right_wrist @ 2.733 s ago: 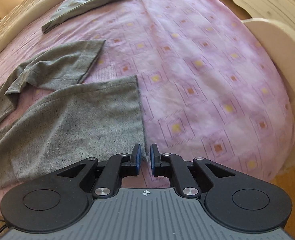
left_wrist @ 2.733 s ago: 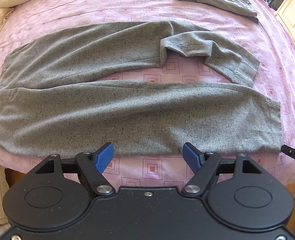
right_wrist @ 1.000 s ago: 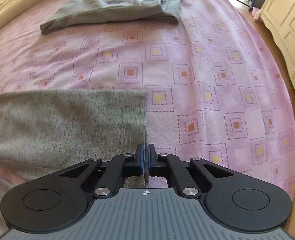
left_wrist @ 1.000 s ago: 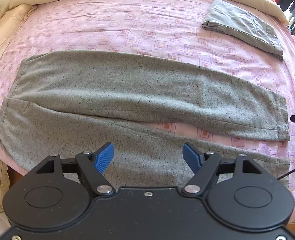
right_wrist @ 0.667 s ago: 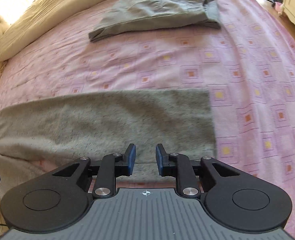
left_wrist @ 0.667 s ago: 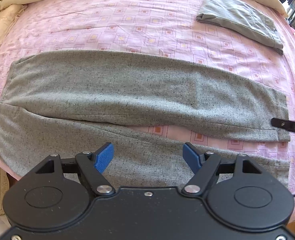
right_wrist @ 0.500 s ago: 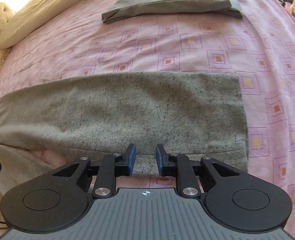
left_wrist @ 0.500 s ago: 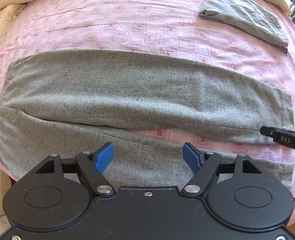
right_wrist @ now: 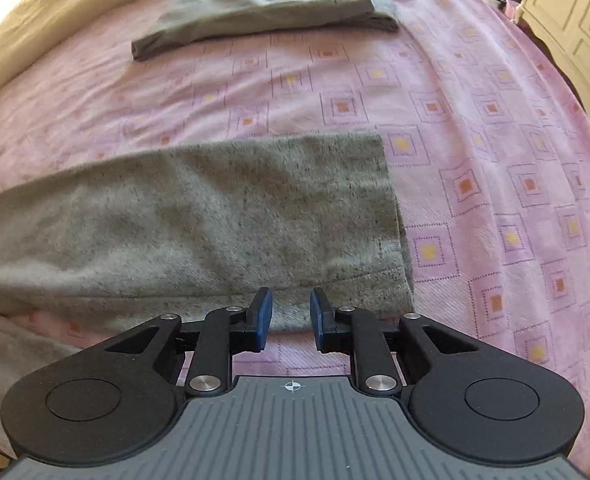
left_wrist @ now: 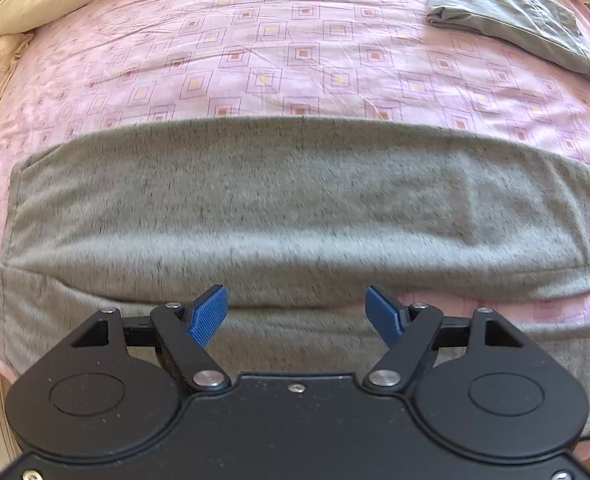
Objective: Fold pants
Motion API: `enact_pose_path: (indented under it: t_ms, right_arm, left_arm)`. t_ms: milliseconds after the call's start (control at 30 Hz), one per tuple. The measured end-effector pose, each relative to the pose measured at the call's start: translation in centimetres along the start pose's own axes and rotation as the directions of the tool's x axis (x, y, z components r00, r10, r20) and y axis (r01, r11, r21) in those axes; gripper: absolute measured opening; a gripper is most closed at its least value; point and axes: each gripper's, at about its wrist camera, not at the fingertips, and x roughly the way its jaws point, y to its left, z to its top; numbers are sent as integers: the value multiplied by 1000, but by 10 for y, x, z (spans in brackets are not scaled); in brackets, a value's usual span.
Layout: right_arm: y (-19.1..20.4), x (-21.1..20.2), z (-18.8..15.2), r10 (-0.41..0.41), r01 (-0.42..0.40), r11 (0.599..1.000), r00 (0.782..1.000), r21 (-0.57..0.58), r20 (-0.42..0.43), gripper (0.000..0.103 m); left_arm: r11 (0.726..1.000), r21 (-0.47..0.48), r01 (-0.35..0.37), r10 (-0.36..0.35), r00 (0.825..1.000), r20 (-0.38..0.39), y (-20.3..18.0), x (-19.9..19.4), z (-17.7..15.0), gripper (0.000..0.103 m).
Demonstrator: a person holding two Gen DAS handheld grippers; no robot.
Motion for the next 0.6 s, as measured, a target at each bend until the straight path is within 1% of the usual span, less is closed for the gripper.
enact_pose_path:
  t_ms: [100,167,200,233,267,300,367,433,500,567,600]
  right_arm:
    - [8,0,21,19,-22,998,999,65,47,21]
    - [17,5,36,43,-50,996,995,79,85,21]
    - [24,8,45,44,-49,998,994,46,100,21]
    - [33,13,54,35,-33,999,993,-16,109,21]
    - [44,19,62,16,-5,995,994,-100,108,21]
    - [54,26,68,-3,20,982,996,-185,94,21]
    - [72,42,78,-32,45,940,998,-338,45,21]
    - [87,56,83,-48,43,888,999,-458,0,22]
    - [101,68,85,-55,35,834,998,-551,-20,22]
    - [110,78,88,-63,29,787,997,-617,-33,23]
    - [117,81,88,-66,22,763,997,-646,-44,26]
  left_arm:
    - [1000,12,7,-7,1000,13,9,5,18,77]
    - [1000,28,6,-7,999,32,14,7,30,77]
    - [999,40,5,-7,999,39,16,8,37,77]
    - [999,50,3,-6,999,43,18,9,42,77]
    - [998,60,2,-5,999,48,21,11,47,77]
    - [998,66,3,-6,999,50,23,14,52,77]
    - [997,74,7,-11,999,48,29,19,62,77]
    - [997,81,13,-17,999,43,35,26,68,77]
    - [996,90,17,-20,999,33,39,34,75,77]
    - [996,92,21,-23,1000,18,45,42,82,77]
    - [996,87,26,-27,1000,10,48,45,84,77]
